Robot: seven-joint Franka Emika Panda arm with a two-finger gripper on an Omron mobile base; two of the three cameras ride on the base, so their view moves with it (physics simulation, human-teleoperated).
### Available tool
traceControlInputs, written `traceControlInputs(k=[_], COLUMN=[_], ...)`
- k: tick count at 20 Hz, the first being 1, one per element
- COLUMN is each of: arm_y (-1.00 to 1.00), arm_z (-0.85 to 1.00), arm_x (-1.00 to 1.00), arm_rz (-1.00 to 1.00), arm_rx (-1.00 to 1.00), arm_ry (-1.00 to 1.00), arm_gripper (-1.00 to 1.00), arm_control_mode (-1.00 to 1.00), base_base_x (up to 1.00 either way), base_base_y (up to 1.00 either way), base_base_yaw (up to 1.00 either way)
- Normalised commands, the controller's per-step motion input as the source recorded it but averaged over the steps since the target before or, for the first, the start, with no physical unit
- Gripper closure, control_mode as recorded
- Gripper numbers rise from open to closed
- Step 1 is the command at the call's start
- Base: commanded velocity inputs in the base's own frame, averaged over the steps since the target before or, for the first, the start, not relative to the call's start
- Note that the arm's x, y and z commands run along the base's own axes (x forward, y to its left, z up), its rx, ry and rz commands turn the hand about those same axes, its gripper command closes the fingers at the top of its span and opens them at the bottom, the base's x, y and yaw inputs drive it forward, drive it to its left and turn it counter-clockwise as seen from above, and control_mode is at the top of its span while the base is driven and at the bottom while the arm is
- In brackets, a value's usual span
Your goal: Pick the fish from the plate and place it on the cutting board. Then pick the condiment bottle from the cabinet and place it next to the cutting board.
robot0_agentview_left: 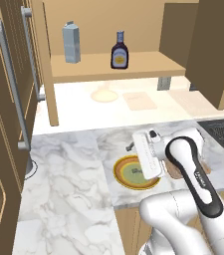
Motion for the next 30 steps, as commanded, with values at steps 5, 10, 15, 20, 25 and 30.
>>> traceControlInputs(k=[5,10,15,20,25,30], arm_y=[0.57,0.47,0.41,0.35,0.23,0.05], arm_z=[0.02,0.00,0.01,0.09,0.10,0.26], arm_x=[-0.29,-0.21,-0.20,-0.14,-0.03,-0.01], arm_rz=[0.00,0.00,0.00,0.00,0.00,0.00], arm_rx=[0.08,0.01,0.04,0.08,0.11,0.12], arm_ry=[0.05,0.04,0.03,0.06,0.06,0.09], arm_gripper=[-1.00,-1.00,-1.00,-1.00,-1.00,-1.00], arm_control_mode=[-1.00,-1.00,-1.00,-1.00,-1.00,-1.00], base_base_x=[0.00,0.00,0.00,0.00,0.00,0.00], base_base_y=[0.00,0.00,0.00,0.00,0.00,0.00], base_base_yaw=[0.00,0.00,0.00,0.00,0.00,0.00])
